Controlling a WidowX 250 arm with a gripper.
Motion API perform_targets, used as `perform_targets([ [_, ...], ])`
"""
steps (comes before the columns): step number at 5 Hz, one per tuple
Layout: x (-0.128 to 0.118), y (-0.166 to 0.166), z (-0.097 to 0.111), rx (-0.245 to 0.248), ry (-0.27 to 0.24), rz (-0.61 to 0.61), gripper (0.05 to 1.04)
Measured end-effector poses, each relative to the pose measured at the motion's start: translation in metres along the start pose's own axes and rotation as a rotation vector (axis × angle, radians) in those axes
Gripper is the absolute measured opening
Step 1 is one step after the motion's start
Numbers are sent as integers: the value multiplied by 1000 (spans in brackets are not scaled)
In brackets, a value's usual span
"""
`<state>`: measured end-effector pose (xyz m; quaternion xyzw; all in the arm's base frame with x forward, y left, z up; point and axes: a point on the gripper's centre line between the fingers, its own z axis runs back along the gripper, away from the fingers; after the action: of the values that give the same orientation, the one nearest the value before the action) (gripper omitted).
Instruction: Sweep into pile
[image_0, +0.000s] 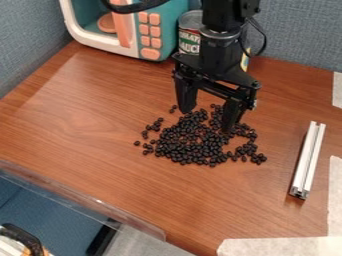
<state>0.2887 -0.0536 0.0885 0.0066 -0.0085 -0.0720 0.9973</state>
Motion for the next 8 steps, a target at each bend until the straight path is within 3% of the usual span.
perform_targets([
  [1,-1,0,-8,3,26,3,1000],
  [2,28,-40,-10,37,-24,-103,1000],
  [3,48,-68,-7,123,-110,-157,1000],
  [4,59,-91,-13,160,-240,-131,1000],
  [6,61,-111,-26,137,-340,-42,999],
  [8,64,-113,-56,104,-278,45,999],
])
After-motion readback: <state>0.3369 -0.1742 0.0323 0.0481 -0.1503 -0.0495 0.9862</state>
